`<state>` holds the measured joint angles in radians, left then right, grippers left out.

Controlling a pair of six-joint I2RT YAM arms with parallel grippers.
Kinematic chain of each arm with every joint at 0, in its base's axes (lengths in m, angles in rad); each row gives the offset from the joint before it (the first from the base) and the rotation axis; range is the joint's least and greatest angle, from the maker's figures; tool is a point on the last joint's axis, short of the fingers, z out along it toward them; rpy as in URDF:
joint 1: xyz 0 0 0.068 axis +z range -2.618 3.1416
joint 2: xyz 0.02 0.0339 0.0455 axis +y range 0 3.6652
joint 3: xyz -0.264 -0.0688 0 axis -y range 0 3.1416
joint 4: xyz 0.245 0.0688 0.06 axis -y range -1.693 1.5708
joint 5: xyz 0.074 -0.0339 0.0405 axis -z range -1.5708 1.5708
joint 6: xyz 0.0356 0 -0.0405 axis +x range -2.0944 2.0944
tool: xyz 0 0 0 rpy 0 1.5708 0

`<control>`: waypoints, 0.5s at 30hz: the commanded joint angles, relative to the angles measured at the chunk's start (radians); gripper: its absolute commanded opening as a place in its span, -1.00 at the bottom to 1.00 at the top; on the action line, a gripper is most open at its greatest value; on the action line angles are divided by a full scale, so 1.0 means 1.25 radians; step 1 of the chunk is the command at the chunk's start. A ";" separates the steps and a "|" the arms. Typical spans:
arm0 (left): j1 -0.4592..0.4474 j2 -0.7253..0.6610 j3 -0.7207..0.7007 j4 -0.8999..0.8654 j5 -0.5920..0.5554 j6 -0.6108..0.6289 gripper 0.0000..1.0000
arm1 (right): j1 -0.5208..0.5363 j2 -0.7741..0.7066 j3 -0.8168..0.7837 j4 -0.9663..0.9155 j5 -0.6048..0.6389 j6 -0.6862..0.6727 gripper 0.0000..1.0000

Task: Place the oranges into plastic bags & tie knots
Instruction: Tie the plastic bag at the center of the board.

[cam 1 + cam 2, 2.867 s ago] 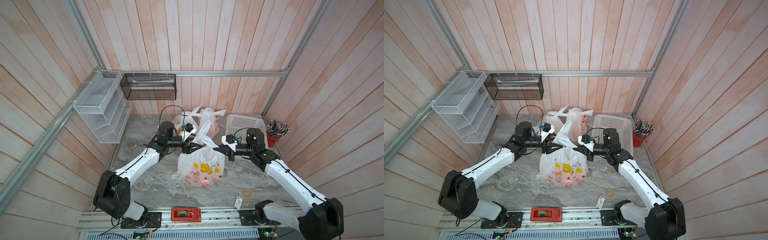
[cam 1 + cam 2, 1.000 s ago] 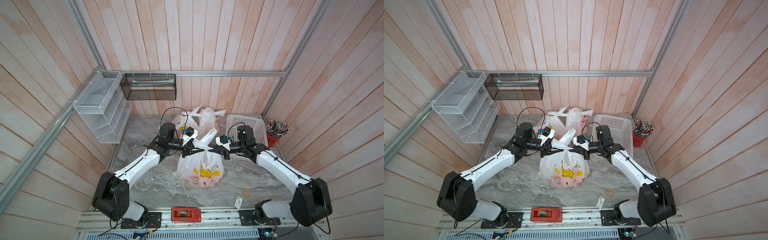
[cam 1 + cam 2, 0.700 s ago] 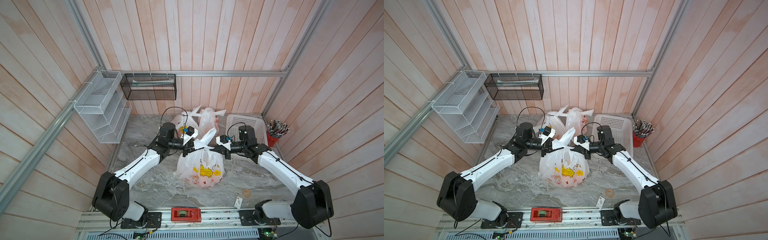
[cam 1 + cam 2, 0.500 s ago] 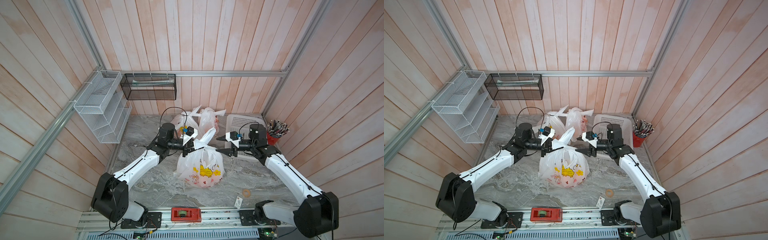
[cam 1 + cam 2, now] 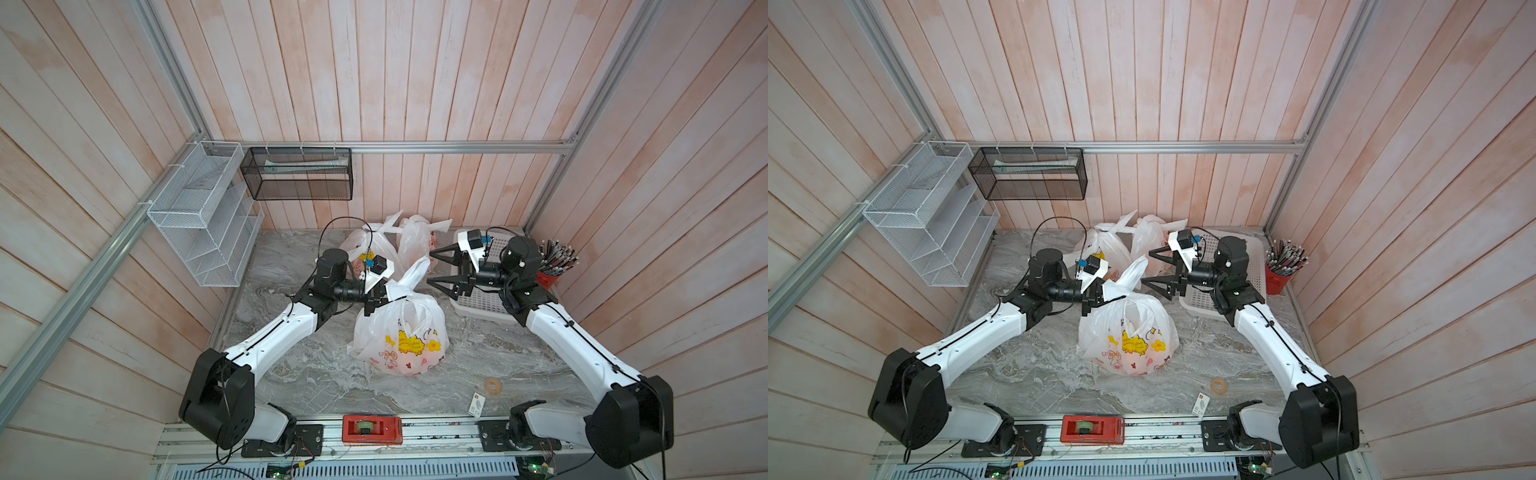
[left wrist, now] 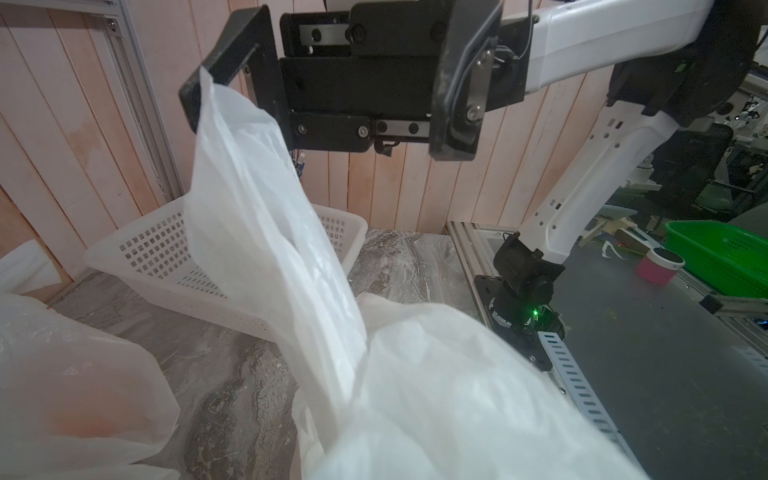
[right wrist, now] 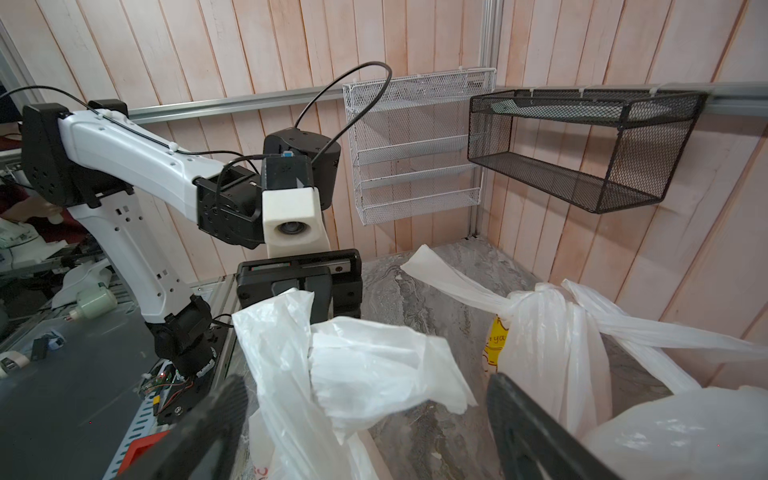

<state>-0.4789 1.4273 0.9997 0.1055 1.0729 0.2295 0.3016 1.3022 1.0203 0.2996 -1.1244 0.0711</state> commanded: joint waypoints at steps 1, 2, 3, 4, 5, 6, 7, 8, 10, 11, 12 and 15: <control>-0.001 -0.024 -0.020 0.014 -0.003 0.014 -1.00 | 0.003 0.046 0.063 0.014 0.000 0.057 0.84; -0.001 -0.025 -0.023 0.016 -0.004 0.015 -1.00 | 0.004 0.056 0.072 0.008 -0.011 0.052 0.85; -0.001 -0.026 -0.025 0.017 -0.002 0.016 -1.00 | 0.004 0.063 0.076 0.001 -0.037 0.030 0.85; -0.002 -0.025 -0.025 0.019 0.005 0.016 -1.00 | 0.003 0.064 0.072 -0.006 -0.072 -0.013 0.86; 0.000 -0.024 -0.025 0.020 0.014 0.016 -1.00 | 0.000 0.059 0.063 -0.010 -0.099 -0.064 0.88; 0.000 -0.024 -0.025 0.023 0.021 0.015 -1.00 | -0.006 0.053 0.049 -0.008 -0.112 -0.113 0.91; -0.001 -0.023 -0.027 0.027 0.028 0.013 -1.00 | -0.013 0.045 0.033 0.004 -0.128 -0.151 0.95; -0.001 -0.025 -0.027 0.027 0.033 0.012 -1.00 | -0.022 0.039 0.019 0.023 -0.153 -0.183 0.96; 0.000 -0.026 -0.028 0.026 0.039 0.013 -1.00 | -0.035 0.033 0.009 0.029 -0.191 -0.251 0.96; 0.000 -0.027 -0.028 0.026 0.046 0.015 -1.00 | -0.039 0.032 0.012 0.013 -0.201 -0.295 0.96; 0.000 -0.027 -0.028 0.026 0.049 0.015 -1.00 | -0.040 0.033 0.016 -0.006 -0.208 -0.336 0.96; 0.001 -0.026 -0.025 0.025 0.061 0.015 -1.00 | -0.039 0.045 0.028 -0.044 -0.221 -0.419 0.96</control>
<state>-0.4789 1.4117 0.9794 0.1230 1.1145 0.2363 0.2527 1.3632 1.0451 0.2806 -1.3334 -0.2901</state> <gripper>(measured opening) 0.047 0.980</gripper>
